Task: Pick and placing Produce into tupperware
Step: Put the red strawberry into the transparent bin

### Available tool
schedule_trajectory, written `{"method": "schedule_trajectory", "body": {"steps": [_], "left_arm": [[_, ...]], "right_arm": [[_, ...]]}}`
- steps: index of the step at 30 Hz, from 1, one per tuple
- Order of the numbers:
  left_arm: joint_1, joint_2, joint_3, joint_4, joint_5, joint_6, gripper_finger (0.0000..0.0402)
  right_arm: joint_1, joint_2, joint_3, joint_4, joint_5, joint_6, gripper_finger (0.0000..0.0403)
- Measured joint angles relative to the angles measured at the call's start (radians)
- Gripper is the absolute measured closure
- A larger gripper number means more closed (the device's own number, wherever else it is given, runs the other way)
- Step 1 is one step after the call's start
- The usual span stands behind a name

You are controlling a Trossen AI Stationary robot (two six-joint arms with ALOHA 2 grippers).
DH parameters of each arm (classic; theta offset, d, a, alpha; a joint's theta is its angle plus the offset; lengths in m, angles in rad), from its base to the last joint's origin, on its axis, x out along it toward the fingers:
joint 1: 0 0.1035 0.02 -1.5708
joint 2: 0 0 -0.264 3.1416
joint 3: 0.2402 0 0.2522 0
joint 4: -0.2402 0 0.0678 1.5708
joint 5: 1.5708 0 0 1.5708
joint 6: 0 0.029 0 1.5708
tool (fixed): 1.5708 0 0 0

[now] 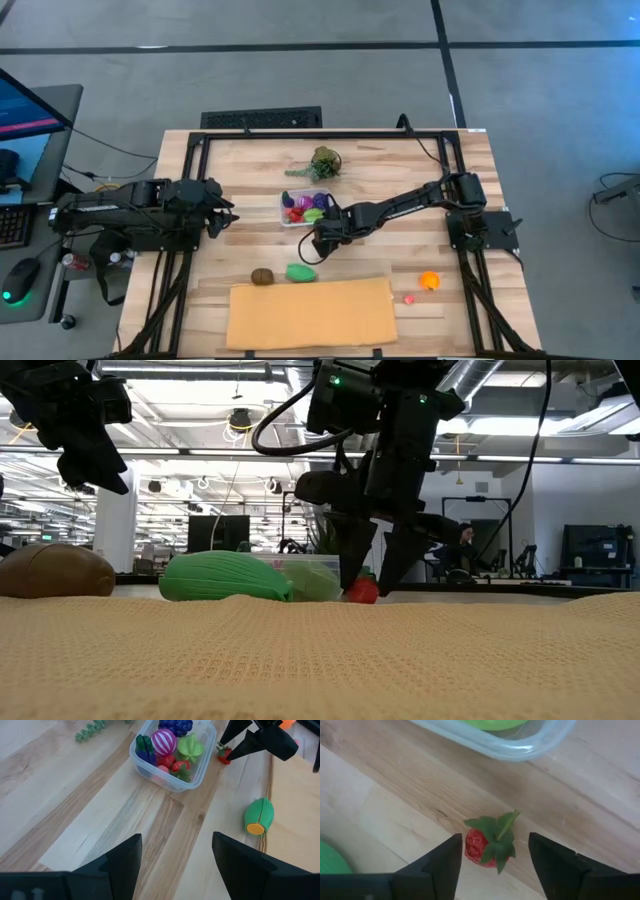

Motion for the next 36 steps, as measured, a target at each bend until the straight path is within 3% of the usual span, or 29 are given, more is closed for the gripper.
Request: {"method": "schedule_trajectory", "body": {"steps": [6,10,21,36], "left_arm": [[0.0,0.0,0.0,0.0,0.0,0.0,0.017],[0.0,0.0,0.0,0.0,-0.001,0.0,0.017],[0.0,0.0,0.0,0.0,-0.002,0.0,0.017],[0.0,0.0,0.0,0.0,-0.008,-0.001,0.017]], "right_arm": [[0.0,0.006,0.0,-0.008,-0.012,0.001,0.0172],[0.003,0.018,-0.001,-0.013,-0.055,0.001,0.0193],[0.011,0.035,0.002,-0.008,-0.033,0.001,0.0247],[0.005,0.033,0.0,-0.005,-0.032,-0.017,0.0247]]}}
